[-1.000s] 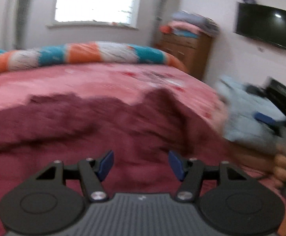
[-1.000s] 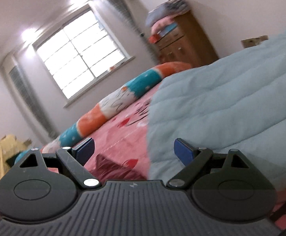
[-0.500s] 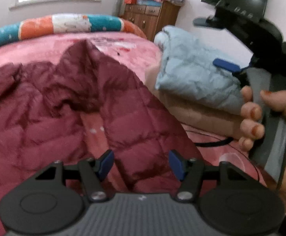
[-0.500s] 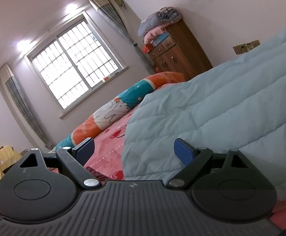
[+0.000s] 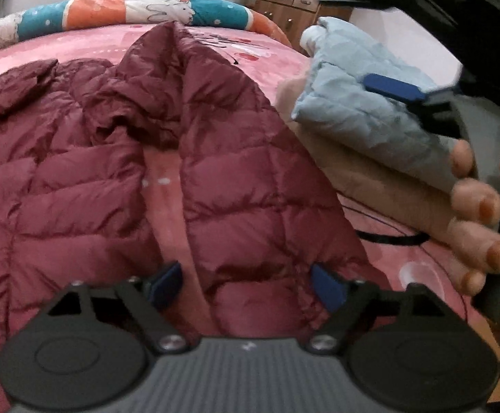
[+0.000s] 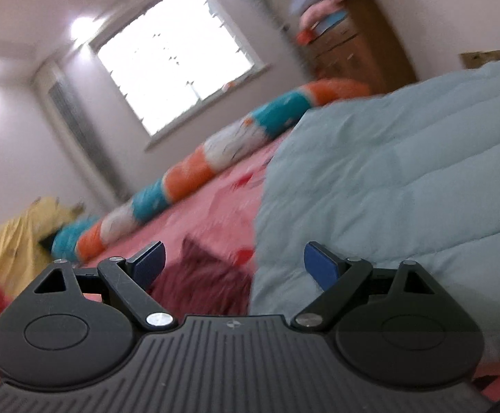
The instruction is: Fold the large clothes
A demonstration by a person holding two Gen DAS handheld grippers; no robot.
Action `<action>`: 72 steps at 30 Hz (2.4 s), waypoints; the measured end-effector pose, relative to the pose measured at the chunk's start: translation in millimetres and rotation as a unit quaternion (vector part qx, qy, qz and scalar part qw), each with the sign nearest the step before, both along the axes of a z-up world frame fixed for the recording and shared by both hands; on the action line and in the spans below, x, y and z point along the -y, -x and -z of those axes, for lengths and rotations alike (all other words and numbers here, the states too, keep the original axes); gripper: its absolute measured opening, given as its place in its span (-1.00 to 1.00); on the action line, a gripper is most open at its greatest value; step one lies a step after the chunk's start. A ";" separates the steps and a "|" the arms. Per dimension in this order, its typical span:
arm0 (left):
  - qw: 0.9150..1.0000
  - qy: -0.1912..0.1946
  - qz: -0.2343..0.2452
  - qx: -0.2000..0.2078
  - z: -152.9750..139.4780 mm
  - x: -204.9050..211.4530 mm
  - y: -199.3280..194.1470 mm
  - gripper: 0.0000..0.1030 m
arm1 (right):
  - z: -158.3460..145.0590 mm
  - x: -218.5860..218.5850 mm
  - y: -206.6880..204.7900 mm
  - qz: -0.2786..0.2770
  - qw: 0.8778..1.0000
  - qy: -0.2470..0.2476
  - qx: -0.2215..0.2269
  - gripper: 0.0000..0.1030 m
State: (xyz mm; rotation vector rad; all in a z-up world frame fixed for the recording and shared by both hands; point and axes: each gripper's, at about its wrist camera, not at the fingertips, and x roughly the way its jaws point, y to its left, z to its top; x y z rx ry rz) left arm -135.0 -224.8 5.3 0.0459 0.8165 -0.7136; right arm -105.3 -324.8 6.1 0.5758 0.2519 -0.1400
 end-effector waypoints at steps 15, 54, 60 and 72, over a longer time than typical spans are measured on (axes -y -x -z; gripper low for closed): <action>0.998 0.060 -0.018 -0.020 -24.8 -43.8 -1.9 -0.81 | 23.5 -44.4 -40.2 -0.132 0.982 0.022 -0.137 1.00; 0.974 0.095 -0.206 -0.006 -42.0 -270.3 -60.9 -0.03 | 34.2 -240.1 -54.3 -0.298 0.877 0.309 -0.214 1.00; 0.975 0.099 -0.201 -0.003 -38.1 -279.7 -59.2 0.13 | 38.9 -275.8 -23.0 -0.327 0.829 0.423 -0.161 1.00; 0.966 0.132 -0.221 -0.012 -27.0 -311.8 -69.6 0.29 | 63.1 -314.5 -33.1 -0.317 0.779 0.525 -0.130 0.24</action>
